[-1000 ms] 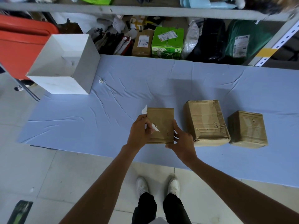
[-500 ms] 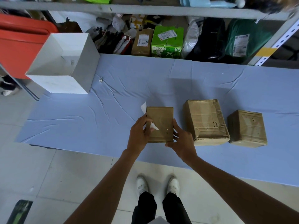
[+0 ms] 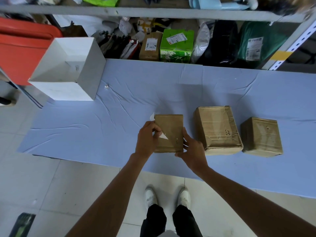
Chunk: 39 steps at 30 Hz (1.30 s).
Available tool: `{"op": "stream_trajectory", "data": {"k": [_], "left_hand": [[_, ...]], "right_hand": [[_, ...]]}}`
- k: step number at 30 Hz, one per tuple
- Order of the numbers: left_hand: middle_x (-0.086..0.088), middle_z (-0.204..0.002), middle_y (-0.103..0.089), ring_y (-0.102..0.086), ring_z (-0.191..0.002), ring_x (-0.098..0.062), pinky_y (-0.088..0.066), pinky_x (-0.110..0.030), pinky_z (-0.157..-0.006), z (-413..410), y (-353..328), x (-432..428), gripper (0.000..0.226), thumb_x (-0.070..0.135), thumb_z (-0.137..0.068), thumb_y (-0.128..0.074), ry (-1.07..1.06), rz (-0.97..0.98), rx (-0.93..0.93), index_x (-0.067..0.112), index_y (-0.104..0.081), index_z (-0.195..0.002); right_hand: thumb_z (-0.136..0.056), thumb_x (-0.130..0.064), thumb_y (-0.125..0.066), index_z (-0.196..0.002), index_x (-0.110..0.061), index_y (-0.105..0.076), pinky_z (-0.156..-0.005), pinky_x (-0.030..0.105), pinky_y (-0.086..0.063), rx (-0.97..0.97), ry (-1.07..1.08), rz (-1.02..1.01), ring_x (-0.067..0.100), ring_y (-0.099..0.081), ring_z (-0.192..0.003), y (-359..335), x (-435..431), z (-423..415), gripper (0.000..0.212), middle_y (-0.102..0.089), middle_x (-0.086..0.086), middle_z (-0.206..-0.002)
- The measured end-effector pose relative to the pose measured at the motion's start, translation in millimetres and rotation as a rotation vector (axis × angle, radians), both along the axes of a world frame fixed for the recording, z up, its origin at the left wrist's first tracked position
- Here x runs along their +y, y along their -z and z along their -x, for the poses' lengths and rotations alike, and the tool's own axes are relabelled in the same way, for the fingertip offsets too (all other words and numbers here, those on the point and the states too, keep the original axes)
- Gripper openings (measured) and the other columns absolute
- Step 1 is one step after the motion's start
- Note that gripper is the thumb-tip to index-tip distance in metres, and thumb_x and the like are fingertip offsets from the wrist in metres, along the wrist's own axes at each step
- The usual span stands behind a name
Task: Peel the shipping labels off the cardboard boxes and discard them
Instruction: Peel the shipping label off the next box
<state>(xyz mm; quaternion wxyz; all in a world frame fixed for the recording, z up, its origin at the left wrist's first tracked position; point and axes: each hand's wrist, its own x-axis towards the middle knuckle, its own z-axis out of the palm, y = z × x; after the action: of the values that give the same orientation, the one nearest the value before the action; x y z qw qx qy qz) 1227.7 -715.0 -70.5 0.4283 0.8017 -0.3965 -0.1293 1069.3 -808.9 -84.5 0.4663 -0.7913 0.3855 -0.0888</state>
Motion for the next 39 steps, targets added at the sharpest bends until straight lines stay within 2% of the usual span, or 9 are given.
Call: {"op": "stream_trajectory", "data": {"k": [4, 6, 10, 12, 15, 21, 26, 31, 39], "left_hand": [[-0.005, -0.092, -0.057, -0.057, -0.077, -0.015, -0.043, -0.009, -0.066, 1.2, -7.7, -5.9, 0.008, 0.002, -0.085, -0.06, -0.029, -0.123, 0.007, 0.005, -0.061, -0.078], [-0.007, -0.098, -0.056, -0.056, -0.078, -0.016, -0.036, -0.005, -0.063, 3.0, -8.2, -7.8, 0.008, 0.006, -0.089, -0.056, -0.04, -0.185, 0.002, 0.005, -0.061, -0.083], [-0.007, -0.106, -0.052, -0.06, -0.084, -0.023, -0.045, -0.016, -0.068, 7.4, -7.6, -6.9, 0.007, 0.01, -0.092, -0.053, -0.046, -0.234, -0.02, 0.005, -0.057, -0.089], [-0.011, -0.109, -0.052, -0.061, -0.087, -0.027, -0.055, -0.03, -0.075, 9.1, -7.9, -6.0, 0.006, 0.009, -0.091, -0.054, -0.027, -0.238, -0.03, 0.003, -0.055, -0.091], [-0.013, -0.11, -0.05, -0.061, -0.088, -0.032, -0.056, -0.044, -0.079, 9.7, -9.7, -5.6, 0.006, 0.008, -0.091, -0.053, -0.023, -0.252, -0.026, 0.002, -0.053, -0.092], [-0.013, -0.115, -0.049, -0.061, -0.094, -0.032, -0.055, -0.041, -0.084, 10.8, -15.2, -6.3, 0.017, 0.014, -0.093, -0.053, -0.022, -0.287, -0.002, 0.0, -0.051, -0.102], [-0.014, -0.111, -0.052, -0.058, -0.092, -0.032, -0.05, -0.041, -0.079, 13.7, -23.5, -8.2, 0.003, 0.01, -0.096, -0.042, -0.063, -0.264, 0.129, 0.008, -0.043, -0.098], [0.0, -0.097, -0.05, -0.053, -0.082, -0.013, -0.041, -0.012, -0.066, 12.0, -12.2, -2.1, 0.001, 0.007, -0.092, -0.05, -0.058, -0.197, 0.077, 0.008, -0.05, -0.092], [0.006, -0.093, -0.05, -0.053, -0.077, -0.008, -0.038, 0.0, -0.065, 8.8, -3.1, -2.5, 0.006, 0.007, -0.093, -0.05, -0.068, -0.172, 0.063, 0.009, -0.052, -0.088]], "right_hand": [[-0.064, -0.007, -0.083, -0.15, -0.033, -0.018, -0.082, 0.03, -0.058, 0.005, -0.001, 0.011, 0.012, -0.067, -0.096, 0.9, -0.8, 0.0, 0.111, -0.071, 0.0, -0.106], [-0.064, -0.007, -0.083, -0.15, -0.034, -0.018, -0.081, 0.031, -0.058, 0.002, -0.004, 0.015, 0.012, -0.067, -0.095, 0.7, -0.9, 0.2, 0.111, -0.071, 0.0, -0.105], [-0.065, -0.007, -0.084, -0.15, -0.031, -0.017, -0.082, 0.028, -0.057, 0.008, -0.014, 0.019, 0.012, -0.067, -0.098, 0.4, -1.1, 0.4, 0.111, -0.071, 0.0, -0.107], [-0.066, -0.009, -0.084, -0.151, -0.03, -0.016, -0.081, 0.024, -0.053, 0.024, -0.021, 0.032, 0.012, -0.067, -0.1, 0.1, -0.9, 0.7, 0.111, -0.07, -0.001, -0.11], [-0.066, -0.009, -0.084, -0.151, -0.029, -0.016, -0.079, 0.021, -0.053, 0.024, -0.025, 0.035, 0.012, -0.067, -0.099, -0.3, -1.1, 0.3, 0.11, -0.07, -0.001, -0.11], [-0.066, -0.01, -0.083, -0.15, -0.032, -0.017, -0.079, 0.024, -0.055, 0.022, -0.019, 0.033, 0.011, -0.067, -0.098, 0.6, -0.8, -0.1, 0.11, -0.07, -0.003, -0.109], [-0.065, -0.009, -0.083, -0.151, -0.031, -0.017, -0.078, 0.027, -0.058, 0.011, -0.023, 0.043, 0.012, -0.068, -0.096, 0.5, -1.4, 0.8, 0.11, -0.071, -0.002, -0.107], [-0.068, -0.011, -0.083, -0.151, -0.028, -0.018, -0.078, 0.021, -0.053, 0.019, -0.037, 0.069, 0.013, -0.067, -0.099, 1.1, -0.8, -0.4, 0.107, -0.069, -0.001, -0.111], [-0.067, -0.011, -0.083, -0.151, -0.029, -0.017, -0.082, 0.029, -0.055, 0.04, -0.035, 0.093, 0.015, -0.067, -0.101, 1.1, -0.4, -0.9, 0.109, -0.069, 0.0, -0.113]]}}
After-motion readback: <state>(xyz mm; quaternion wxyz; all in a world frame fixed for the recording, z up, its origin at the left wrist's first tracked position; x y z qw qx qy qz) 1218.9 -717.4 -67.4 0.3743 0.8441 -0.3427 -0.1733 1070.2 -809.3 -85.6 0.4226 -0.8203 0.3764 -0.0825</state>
